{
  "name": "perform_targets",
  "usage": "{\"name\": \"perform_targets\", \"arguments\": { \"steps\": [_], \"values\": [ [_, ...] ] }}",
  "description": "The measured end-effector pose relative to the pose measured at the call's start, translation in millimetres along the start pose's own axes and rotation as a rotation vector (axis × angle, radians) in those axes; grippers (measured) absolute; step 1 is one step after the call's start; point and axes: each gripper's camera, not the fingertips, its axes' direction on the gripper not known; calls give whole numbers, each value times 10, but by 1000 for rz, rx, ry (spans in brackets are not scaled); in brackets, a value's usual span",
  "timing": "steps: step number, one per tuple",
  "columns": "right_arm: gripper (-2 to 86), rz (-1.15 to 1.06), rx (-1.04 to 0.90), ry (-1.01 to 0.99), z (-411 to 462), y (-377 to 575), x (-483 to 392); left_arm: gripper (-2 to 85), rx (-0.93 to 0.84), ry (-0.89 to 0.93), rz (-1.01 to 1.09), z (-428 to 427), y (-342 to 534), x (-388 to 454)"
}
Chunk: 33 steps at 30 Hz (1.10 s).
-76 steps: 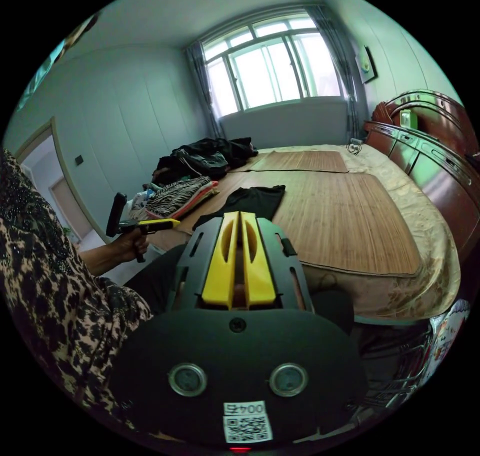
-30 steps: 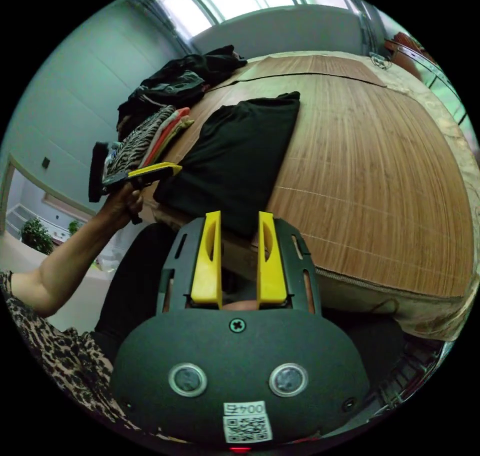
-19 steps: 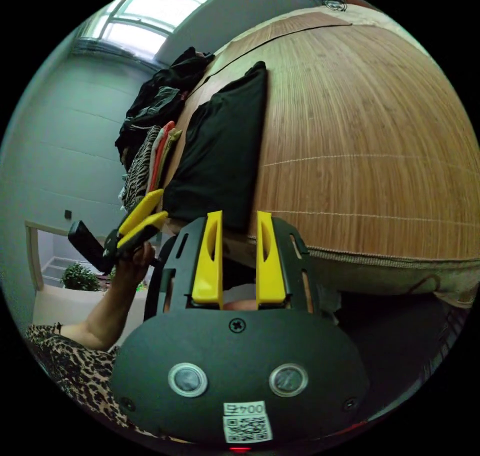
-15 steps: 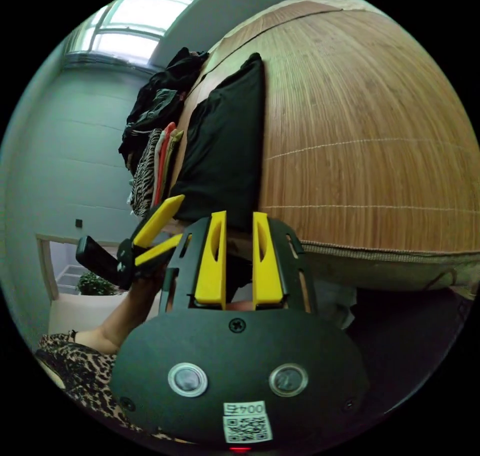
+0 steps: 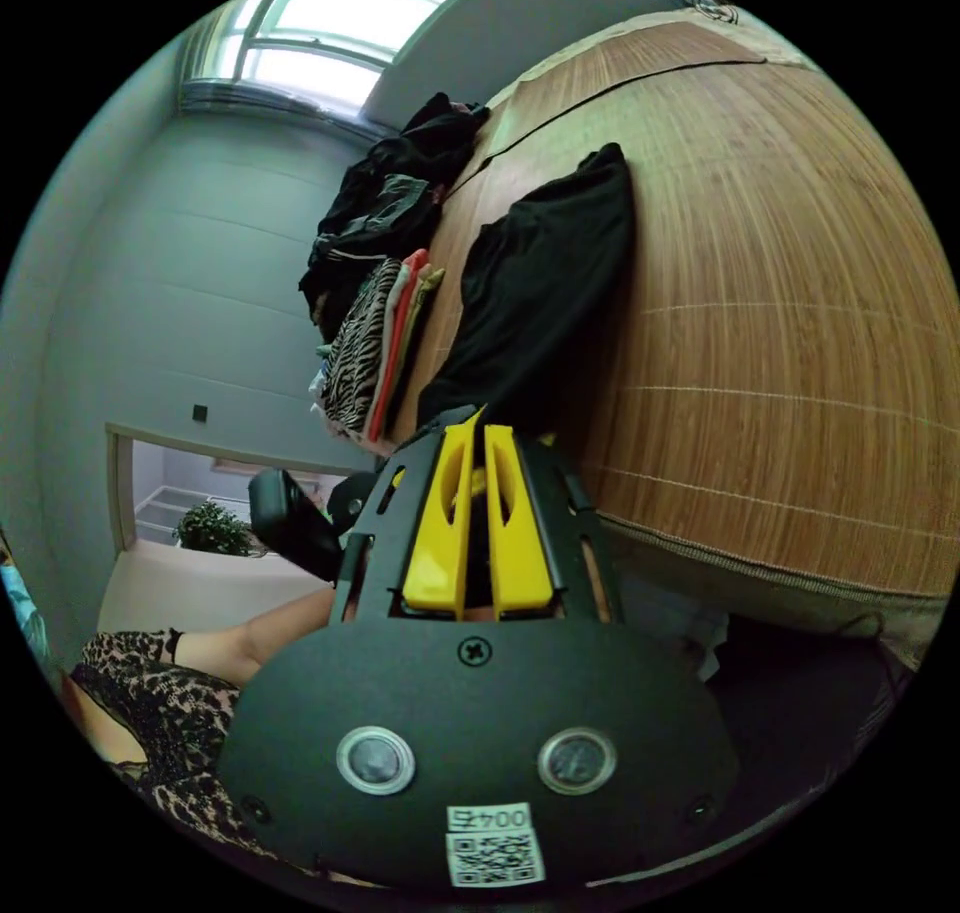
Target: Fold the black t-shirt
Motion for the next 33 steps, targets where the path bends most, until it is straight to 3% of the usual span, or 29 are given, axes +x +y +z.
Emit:
{"name": "perform_targets", "arguments": {
  "steps": [6, 11, 17, 24, 27, 31, 33],
  "values": [
    [107, 17, 66, -103, -188, -301, 237, 13, 45, 93, -145, -356, 32, -368],
    [208, 254, 31, -437, -26, -666, 933, 7, 97, 169, -194, -837, 176, -622],
    [226, 372, 43, -413, 252, -1126, 1185, 6, 119, 218, -213, -1314, 330, -879],
    [200, 376, 32, -343, 564, -1808, 1200, 5, 159, 263, -201, -1838, 530, -1150],
    [159, 379, 24, -324, 732, -2059, 1242, 4, 169, 287, -226, -1980, 640, -1297],
    [41, 416, 38, -346, 946, -2261, 1257, 4, 194, 311, -289, -2124, 796, -1525],
    [33, 382, 99, -377, 949, -2321, 1123, 4, 219, 310, -307, -2212, 848, -1614]
  ]
}}
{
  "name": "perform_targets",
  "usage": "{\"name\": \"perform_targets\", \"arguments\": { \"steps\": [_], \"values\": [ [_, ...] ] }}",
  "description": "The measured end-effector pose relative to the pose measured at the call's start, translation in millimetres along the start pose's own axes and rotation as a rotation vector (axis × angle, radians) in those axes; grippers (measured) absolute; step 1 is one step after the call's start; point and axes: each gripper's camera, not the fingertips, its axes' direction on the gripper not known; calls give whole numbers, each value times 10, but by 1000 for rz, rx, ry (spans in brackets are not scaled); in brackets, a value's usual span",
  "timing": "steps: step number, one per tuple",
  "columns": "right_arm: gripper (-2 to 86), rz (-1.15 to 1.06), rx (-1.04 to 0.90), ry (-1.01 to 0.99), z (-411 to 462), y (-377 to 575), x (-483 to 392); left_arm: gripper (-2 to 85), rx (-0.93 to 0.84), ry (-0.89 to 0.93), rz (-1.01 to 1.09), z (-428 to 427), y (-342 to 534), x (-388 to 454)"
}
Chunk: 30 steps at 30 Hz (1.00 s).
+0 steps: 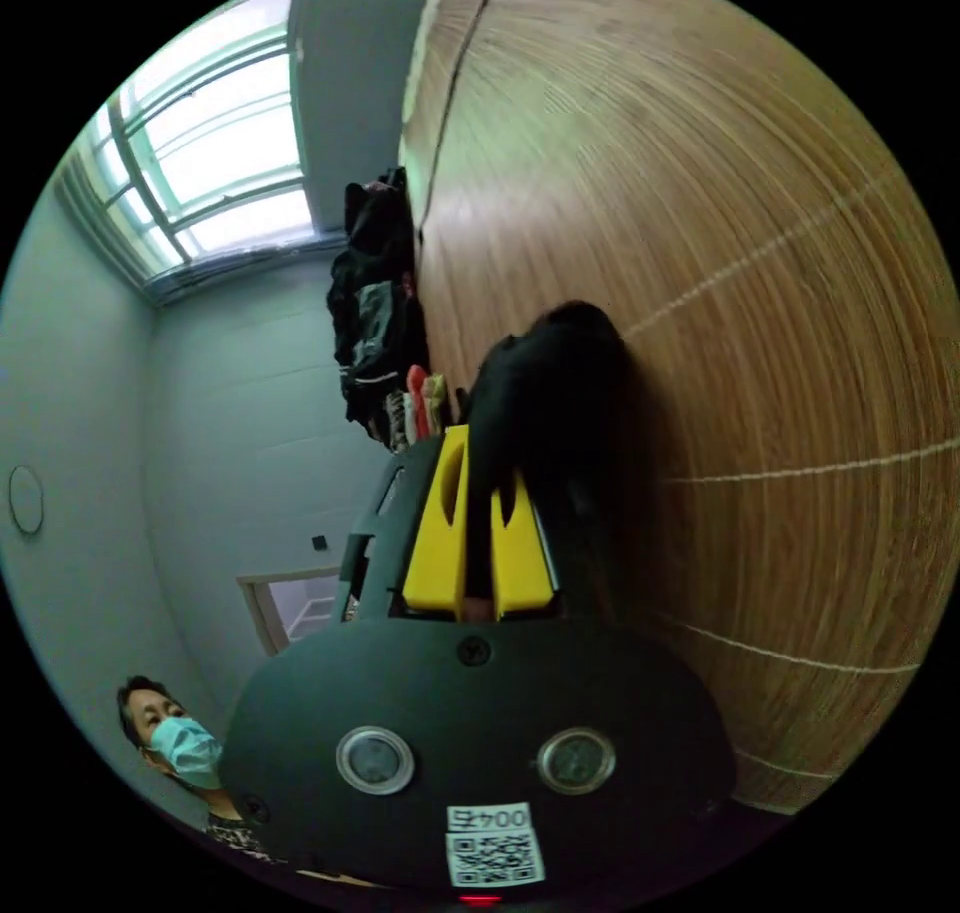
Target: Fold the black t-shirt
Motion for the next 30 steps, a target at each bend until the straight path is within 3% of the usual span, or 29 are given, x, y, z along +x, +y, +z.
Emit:
{"name": "perform_targets", "arguments": {
  "steps": [8, 15, 19, 24, 30],
  "values": [
    [19, -343, -70, 76, 758, -59, -1475, 3, 208, 10, -96, -794, -48, -369],
    [18, -511, -178, 70, 1812, -89, -2588, 3, 398, -6, -156, -1845, -222, -840],
    [17, -616, -261, 82, 2785, -99, -3244, 4, 411, -126, -103, -2378, -364, -1040],
    [21, -755, -327, 21, 4014, -68, -3876, 4, 413, -421, -6, -3161, -567, -1273],
    [24, -862, -396, 16, 5241, -70, -3895, 3, 336, -652, 120, -3153, -460, -1313]
  ]
}}
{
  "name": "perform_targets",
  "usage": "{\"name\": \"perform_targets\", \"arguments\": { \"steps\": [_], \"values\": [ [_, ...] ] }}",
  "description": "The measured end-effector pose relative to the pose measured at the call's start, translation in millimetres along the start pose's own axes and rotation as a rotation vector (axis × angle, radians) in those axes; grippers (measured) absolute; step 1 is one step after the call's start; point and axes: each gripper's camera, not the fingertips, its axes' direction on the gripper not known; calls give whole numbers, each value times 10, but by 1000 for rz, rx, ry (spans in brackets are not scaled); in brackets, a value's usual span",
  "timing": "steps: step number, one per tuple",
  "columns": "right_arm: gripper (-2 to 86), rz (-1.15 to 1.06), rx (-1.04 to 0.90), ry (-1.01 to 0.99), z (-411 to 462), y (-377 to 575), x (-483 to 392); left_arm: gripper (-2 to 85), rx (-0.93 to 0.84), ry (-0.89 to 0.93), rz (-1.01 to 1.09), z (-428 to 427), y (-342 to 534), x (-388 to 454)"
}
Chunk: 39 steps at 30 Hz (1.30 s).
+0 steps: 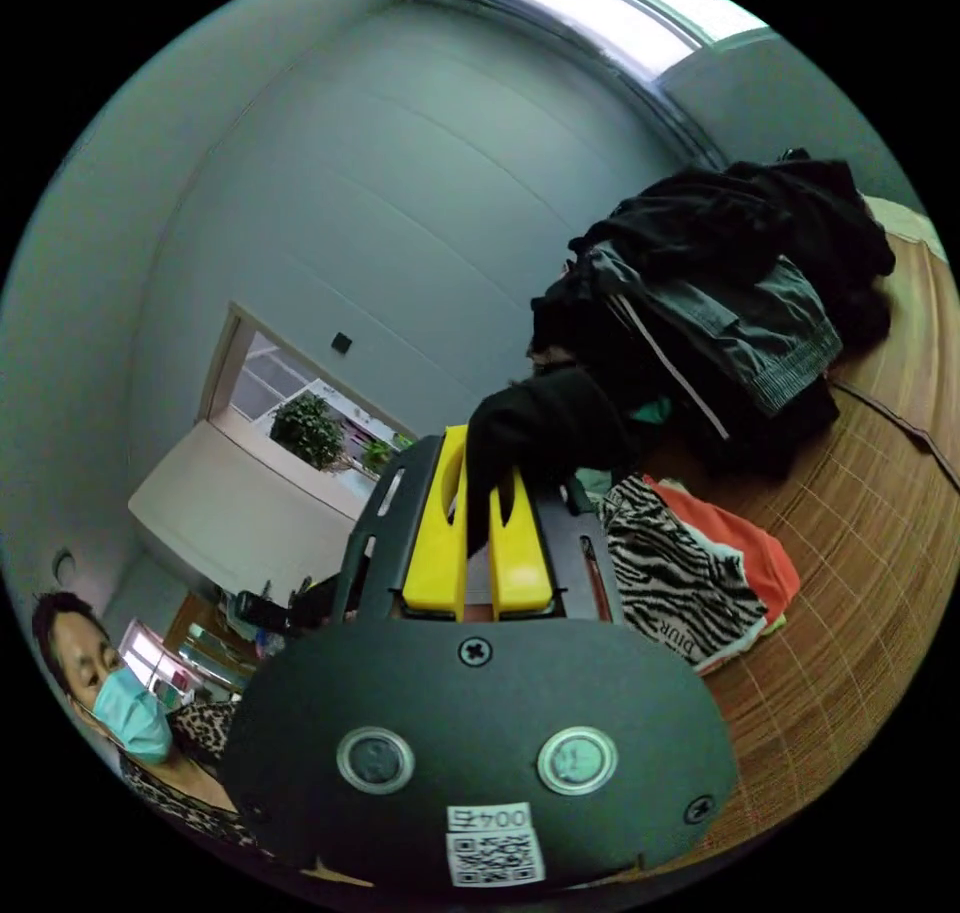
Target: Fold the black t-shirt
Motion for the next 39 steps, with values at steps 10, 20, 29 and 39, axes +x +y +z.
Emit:
{"name": "perform_targets", "arguments": {
  "steps": [10, 20, 29, 39],
  "values": [
    [22, 287, -269, 246, 1083, 486, 1591, -1, -272, 12, 87, 1191, 1026, 1160],
    [28, 109, -271, 326, 1566, 311, 1316, 7, -318, -38, 129, 1178, 619, 1154],
    [65, 238, -218, 414, 1736, 686, 1644, 64, -446, -64, 156, 1426, 820, 1453],
    [115, 65, 37, 720, 1261, 1108, 920, 73, -244, 268, -271, 689, 597, 626]
  ]
}}
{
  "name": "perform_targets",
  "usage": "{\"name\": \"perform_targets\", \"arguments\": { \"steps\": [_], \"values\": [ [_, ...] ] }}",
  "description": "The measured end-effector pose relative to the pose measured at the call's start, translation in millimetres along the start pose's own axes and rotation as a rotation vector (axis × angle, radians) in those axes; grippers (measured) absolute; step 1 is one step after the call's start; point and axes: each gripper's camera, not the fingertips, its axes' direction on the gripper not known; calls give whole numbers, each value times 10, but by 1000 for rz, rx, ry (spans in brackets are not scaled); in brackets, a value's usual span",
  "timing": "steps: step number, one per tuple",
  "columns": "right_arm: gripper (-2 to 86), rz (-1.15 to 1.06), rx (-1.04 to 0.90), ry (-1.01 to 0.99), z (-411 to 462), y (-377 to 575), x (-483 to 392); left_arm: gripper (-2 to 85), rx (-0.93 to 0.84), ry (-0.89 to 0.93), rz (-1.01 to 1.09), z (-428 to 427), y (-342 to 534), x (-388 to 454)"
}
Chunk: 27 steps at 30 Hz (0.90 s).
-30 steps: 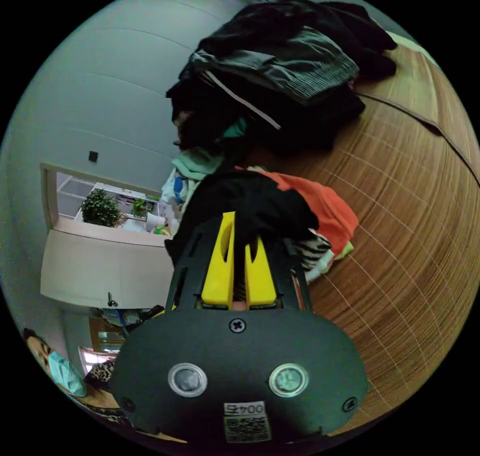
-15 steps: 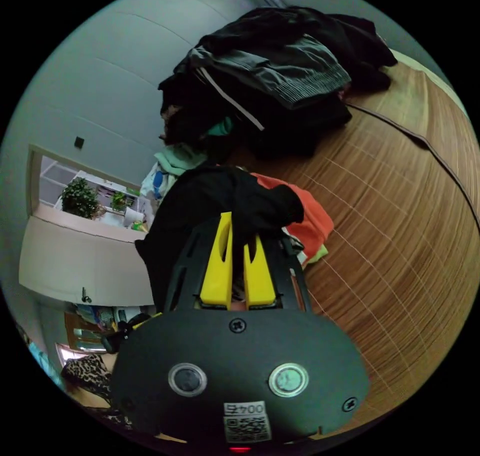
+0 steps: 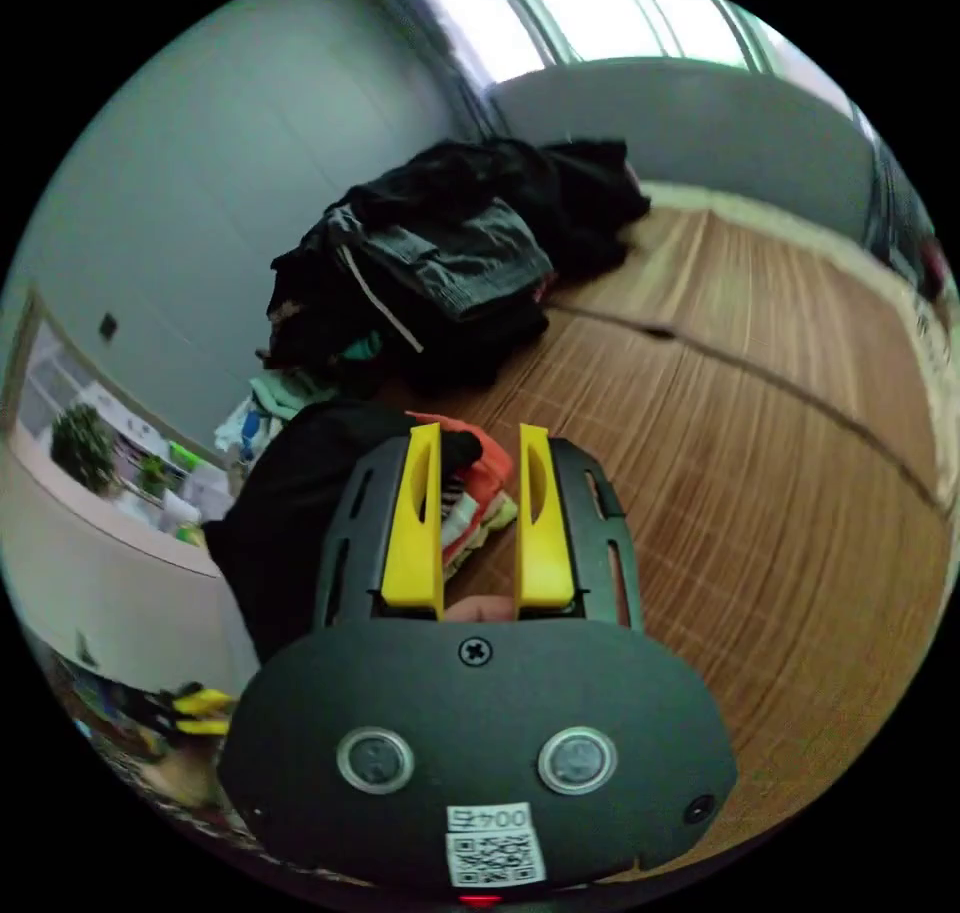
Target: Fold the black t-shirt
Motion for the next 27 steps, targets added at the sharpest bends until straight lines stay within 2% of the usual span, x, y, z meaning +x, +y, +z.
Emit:
{"name": "perform_targets", "arguments": {
  "steps": [2, 5, 7, 11, 15, 19, 24, 26, 27],
  "values": [
    [104, -213, 83, 60, -109, 145, -436, 68, 76, 2, -56, -97, -205, -236],
    [89, -360, 37, 60, 64, 254, -862, 72, 66, -12, -52, 137, -540, -494],
    [73, -380, -13, 44, 226, 297, -1002, 77, -25, 63, -39, 512, -640, -587],
    [70, -360, -98, 95, 538, 412, -1023, 75, -141, 41, 23, 894, -437, -583],
    [79, -359, -201, 80, 737, 562, -876, 47, -32, 31, -10, 864, -140, -746],
    [85, -283, -199, 16, 488, 606, -739, 38, -47, 58, -22, 729, -314, -807],
    [152, -351, 2, -21, -523, 1080, -852, 34, 78, 51, -52, -1, -497, -824],
    [202, -337, 306, -205, -1335, 1644, -766, 32, 97, 29, -63, -269, -476, -883],
    [205, -323, 385, -236, -1535, 1807, -727, 29, 95, -4, -75, -408, -443, -927]
  ]
}}
